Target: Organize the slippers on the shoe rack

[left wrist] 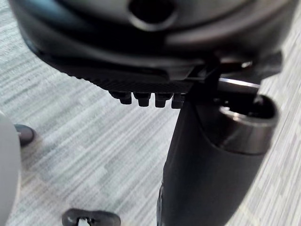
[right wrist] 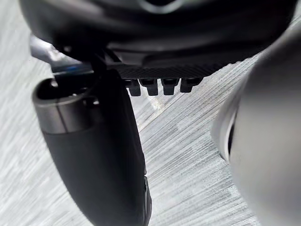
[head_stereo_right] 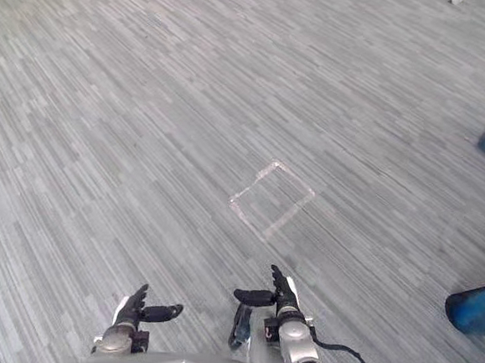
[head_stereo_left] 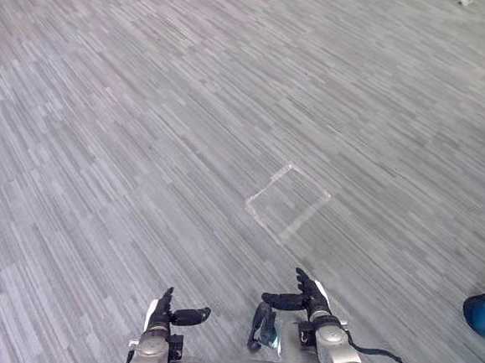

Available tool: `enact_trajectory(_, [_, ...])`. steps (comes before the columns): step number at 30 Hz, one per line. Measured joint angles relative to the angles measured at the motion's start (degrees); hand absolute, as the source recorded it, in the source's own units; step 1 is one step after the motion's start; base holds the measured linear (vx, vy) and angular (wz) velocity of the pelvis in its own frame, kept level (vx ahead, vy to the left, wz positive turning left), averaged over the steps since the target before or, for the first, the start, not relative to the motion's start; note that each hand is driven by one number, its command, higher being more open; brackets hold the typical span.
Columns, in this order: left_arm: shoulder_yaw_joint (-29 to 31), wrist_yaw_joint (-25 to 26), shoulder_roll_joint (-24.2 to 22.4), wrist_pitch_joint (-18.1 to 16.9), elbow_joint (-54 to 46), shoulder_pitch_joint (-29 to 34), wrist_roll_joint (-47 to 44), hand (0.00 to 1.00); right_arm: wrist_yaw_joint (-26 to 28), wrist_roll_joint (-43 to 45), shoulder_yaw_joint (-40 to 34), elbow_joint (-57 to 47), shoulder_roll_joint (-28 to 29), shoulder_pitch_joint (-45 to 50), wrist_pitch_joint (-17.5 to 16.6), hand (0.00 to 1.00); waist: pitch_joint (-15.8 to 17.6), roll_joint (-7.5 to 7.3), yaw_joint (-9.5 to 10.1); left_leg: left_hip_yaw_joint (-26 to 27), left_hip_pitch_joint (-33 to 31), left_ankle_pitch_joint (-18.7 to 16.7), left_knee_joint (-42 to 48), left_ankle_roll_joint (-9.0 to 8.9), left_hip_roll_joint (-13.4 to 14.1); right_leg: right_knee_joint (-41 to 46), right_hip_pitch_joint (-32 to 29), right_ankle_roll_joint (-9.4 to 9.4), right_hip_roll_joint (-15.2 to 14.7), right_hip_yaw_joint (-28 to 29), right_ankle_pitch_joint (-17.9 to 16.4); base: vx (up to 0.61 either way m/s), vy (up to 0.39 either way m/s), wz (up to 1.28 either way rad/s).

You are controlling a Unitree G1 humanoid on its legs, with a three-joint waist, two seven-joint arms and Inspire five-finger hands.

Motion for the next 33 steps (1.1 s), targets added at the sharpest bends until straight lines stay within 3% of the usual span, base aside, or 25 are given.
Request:
enact_trajectory(1, [0.1, -0.1, -1.0, 0.0, -0.2, 0.0, 0.1, 1.00, 0.1, 0.0, -0.5, -0.3, 0.0, 0.4, 0.2, 1.00, -0.1, 0.03, 0.00, -0.7, -0.4, 1.5, 4.6, -2.18, 0.5, 0.3, 1.7, -1.24, 0.5, -1.1, -1.7, 0.52, -0.207, -0.27])
enact_trajectory(3, [0.9, -0.3, -2.0, 0.1, -0.8, -0.3, 0.3, 1.00, 0.3, 0.0, -0.8, -1.8, 0.5, 2.0, 1.0, 1.00, -0.2, 0.72, -0.16, -2.7, -6.0, 4.2, 21.5, -6.14, 1.9, -4.3, 7.3, -0.75, 2.4, -0.9, -3.0, 0.45, -0.155, -0.35])
enact_trajectory(4, [2.0, -0.5, -2.9, 0.2, -1.8, 0.1, 0.6, 1.00, 0.3, 0.0, -0.7, -3.5, 0.5, 2.9, 1.0, 1.00, -0.4, 1.77, 0.00, -4.1, -11.7, 9.1, 35.4, -9.79, 3.8, -8.0, 11.0, -0.90, 4.1, 0.2, -2.9, 0.44, -0.049, -0.57])
enact_trajectory(5, [3.2, -0.5, -3.7, 0.2, -3.5, 0.8, 0.8, 1.00, 0.3, 0.0, -0.6, -4.3, 0.9, 3.7, 1.1, 1.00, -0.8, 2.48, 0.41, -3.5, -16.7, 7.3, 47.3, -10.96, 5.8, -10.6, 14.5, -1.07, 6.2, 2.0, -2.9, 0.35, -0.022, -0.69])
enact_trajectory(6, [3.6, -0.4, -3.8, 0.1, -4.2, 1.0, 0.8, 1.00, 0.3, 0.0, -0.6, -4.4, 1.4, 3.8, 1.1, 1.00, -0.9, 2.69, 0.74, -2.5, -18.5, 5.8, 51.3, -10.55, 6.6, -11.8, 16.1, -1.20, 6.9, 3.2, -3.0, 0.46, 0.010, -1.07])
enact_trajectory(7, [4.2, -0.4, -3.5, 0.1, -5.1, 1.1, 0.9, 1.00, 0.3, 0.0, -0.3, -4.4, 2.5, 3.9, 1.2, 1.00, -1.1, 2.35, 1.86, -0.1, -22.0, 2.4, 55.7, -7.82, 7.7, -14.2, 19.9, -1.28, 7.6, 6.3, -3.0, 0.36, 0.028, -1.38])
enact_trajectory(8, [4.9, -0.4, -3.1, -0.1, -5.9, 1.2, 0.9, 1.00, 0.3, 0.0, 0.4, -4.4, 3.2, 3.7, 1.2, 1.00, -1.6, 1.37, 2.32, 3.0, -25.3, -0.6, 53.9, -4.76, 8.0, -16.3, 22.5, -1.13, 7.4, 10.1, -2.9, 0.53, 0.070, -1.78])
enact_trajectory(9, [5.5, -0.2, -3.0, -0.6, -6.2, 1.2, 0.8, 1.00, 0.3, 0.0, 1.0, -4.3, 3.5, 3.1, 1.2, 1.00, -1.7, 0.84, 3.00, 4.3, -27.9, -3.0, 49.1, -2.99, 7.7, -17.3, 23.8, -0.96, 6.8, 13.6, -2.8, 0.43, 0.128, -1.76])
enact_trajectory(10, [5.9, 0.0, -2.9, -0.8, -6.4, 1.1, 0.8, 1.00, 0.3, 0.0, 1.0, -3.9, 3.7, 2.4, 1.2, 1.00, -1.6, 0.81, 3.54, 3.9, -29.9, -4.3, 43.8, -2.06, 6.8, -17.8, 24.7, -0.87, 6.1, 16.4, -2.8, 0.52, 0.227, -1.75])
enact_trajectory(12, [6.6, 0.3, -3.0, -1.1, -6.4, 0.7, 0.8, 1.00, 0.2, 0.0, 0.9, -2.5, 3.6, 1.2, 1.2, 1.00, -1.4, 0.62, 4.24, 0.4, -31.8, -4.1, 31.5, -2.02, 4.4, -18.1, 25.8, 0.27, 4.3, 20.0, -2.9, 0.43, 0.272, -1.44])
enact_trajectory(13, [6.5, 0.5, -3.1, -1.3, -5.9, 0.6, 0.8, 1.00, 0.1, -0.1, 0.9, -2.0, 2.9, 1.3, 1.2, 1.00, -1.7, 1.67, 4.62, -5.3, -31.5, 1.1, 17.3, -2.35, 2.5, -18.2, 27.1, 3.05, 3.1, 21.7, -3.8, 0.42, 0.332, -1.17])
enact_trajectory(14, [6.2, 0.6, -3.8, -1.5, -5.4, 0.7, 0.8, 1.00, 0.0, -0.1, 0.9, -1.9, 1.8, 1.5, 1.2, 1.00, -1.6, 2.93, 4.71, -7.7, -30.8, 10.2, 12.7, -3.67, 2.6, -18.2, 28.1, 4.93, 3.4, 22.3, -5.0, 0.42, 0.333, -1.03])
enact_trajectory(16, [5.5, 0.9, -1.8, -1.5, -3.7, -0.9, 0.8, 1.00, 0.0, -0.4, 0.8, 0.0, 2.2, 1.4, 1.5, 1.00, -1.5, 0.20, 3.83, -6.9, -29.8, 7.5, 13.8, -2.16, -0.1, -19.1, 29.0, 6.60, 0.2, 22.2, -5.1, 0.37, 0.293, -0.16])
enact_trajectory(19, [3.1, 0.9, -1.1, -1.1, -2.4, -1.1, 0.8, 1.00, -0.1, -0.4, 0.1, 0.8, 2.1, 1.5, 1.8, 1.00, -1.7, -0.38, 3.31, -6.3, -28.8, 3.7, 15.6, -0.03, -2.8, -15.8, 29.2, 7.65, -2.0, 22.2, -3.0, 0.35, 0.316, 0.11])
enact_trajectory(20, [2.2, 0.7, -0.7, -0.7, -2.0, -0.9, 0.9, 1.00, 0.0, -0.4, 0.1, 1.0, 2.0, 2.0, 1.9, 1.00, -1.5, -0.49, 3.16, -5.6, -25.4, 2.1, 14.7, 1.18, -4.2, -7.4, 27.7, 8.24, -3.2, 22.5, -2.7, 0.29, 0.234, -0.08])
enact_trajectory(21, [2.1, 0.7, -0.5, -0.6, -1.9, -0.4, 0.9, 1.00, 0.0, -0.4, 0.1, 1.3, 1.8, 2.3, 2.0, 1.00, -1.4, -0.35, 3.29, -4.6, -22.5, 1.3, 13.4, 1.79, -4.4, 0.7, 24.9, 10.29, -3.9, 22.6, -1.2, 0.28, 0.223, -0.28])
enact_trajectory(22, [1.9, 0.7, -0.2, -0.6, -1.9, 0.2, 0.9, 1.00, 0.1, -0.4, 0.3, 1.5, 1.7, 2.4, 2.0, 1.00, -1.3, -0.12, 3.33, -3.6, -19.6, 0.7, 11.8, 2.36, -4.5, 9.1, 21.7, 11.53, -4.5, 22.3, 1.8, 0.25, 0.179, -0.49])
enact_trajectory(23, [1.5, 0.8, 0.2, -0.6, -1.9, 0.9, 0.9, 1.00, 0.3, -0.4, 0.4, 1.7, 1.9, 2.2, 2.0, 1.00, -1.0, 0.51, 3.24, -2.4, -16.8, 0.1, 10.3, 2.82, -4.5, 16.1, 18.7, 11.21, -5.4, 21.3, 2.9, 0.25, 0.167, -0.58])
enact_trajectory(24, [1.2, 1.0, 0.5, -0.4, -1.0, 1.3, 0.8, 1.00, 0.6, -0.4, 0.7, 1.9, 1.9, 1.4, 1.7, 1.00, -0.9, 0.76, 2.68, -1.5, -12.8, -0.5, 8.1, 3.34, -4.1, 22.2, 14.4, 7.47, -6.1, 16.7, -2.7, 0.31, 0.155, -0.40])
enact_trajectory(26, [0.3, 1.2, 0.6, -0.4, -0.3, 1.4, 0.8, 1.00, 0.8, -0.5, 1.3, 2.1, 1.8, 0.6, 1.3, 1.00, -0.8, 1.75, 1.85, -1.3, -10.3, -0.5, 5.2, 3.34, -2.6, 19.2, 9.7, 5.15, -4.8, 10.5, -5.9, 0.28, 0.047, -0.11])
enact_trajectory(28, [0.1, 1.1, 0.4, -0.3, -0.3, 1.4, 0.7, 1.00, 0.9, -0.9, 1.8, 2.2, 1.8, -0.1, 1.2, 1.00, -0.7, 2.03, 1.80, -0.5, -8.6, -0.6, 3.2, 2.88, -1.3, 12.9, 6.4, 4.77, -3.5, 5.8, -6.1, 0.24, -0.016, -0.12])
enact_trajectory(29, [0.0, 1.0, 0.4, -0.3, -0.3, 1.4, 0.8, 1.00, 0.9, -1.0, 2.3, 2.2, 1.8, -0.4, 1.1, 1.00, -0.8, 1.90, 1.80, 0.1, -7.5, -0.8, 1.9, 2.38, -0.8, 6.9, 4.8, 4.98, -3.2, 2.4, -5.3, 0.33, -0.063, -0.26])
enact_trajectory(30, [0.0, 0.5, 0.8, -0.3, -0.3, 1.7, 0.8, 1.00, 0.9, -1.1, 2.7, 2.4, 1.9, -0.5, 1.0, 1.00, -1.3, 0.83, 1.83, 1.3, -5.7, -1.4, 0.0, 1.07, -1.2, -5.0, 4.3, 4.94, -3.1, -2.9, -0.2, 0.42, -0.100, -0.28])
enact_trajectory(31, [0.1, 0.3, 1.2, -0.2, 0.6, 1.4, 0.8, 1.00, 0.9, -1.1, 2.6, 2.6, 1.5, -0.4, 0.8, 1.00, -1.4, 0.46, 1.48, 1.3, -4.1, -2.4, -0.7, -0.10, -1.5, -8.1, 4.8, 0.73, -2.5, -3.8, 6.2, 0.40, -0.099, -0.35])
enact_trajectory(33, [0.0, 0.2, -0.1, 0.1, 1.1, 1.0, 0.8, 1.00, 0.7, -2.1, 2.3, 3.5, 0.3, -1.6, 1.0, 1.00, -1.5, 3.31, 1.53, 1.7, -3.3, -2.1, -0.8, 0.17, 0.5, -9.0, 5.2, 0.33, 0.3, -3.1, 5.4, 0.46, -0.130, -0.49])
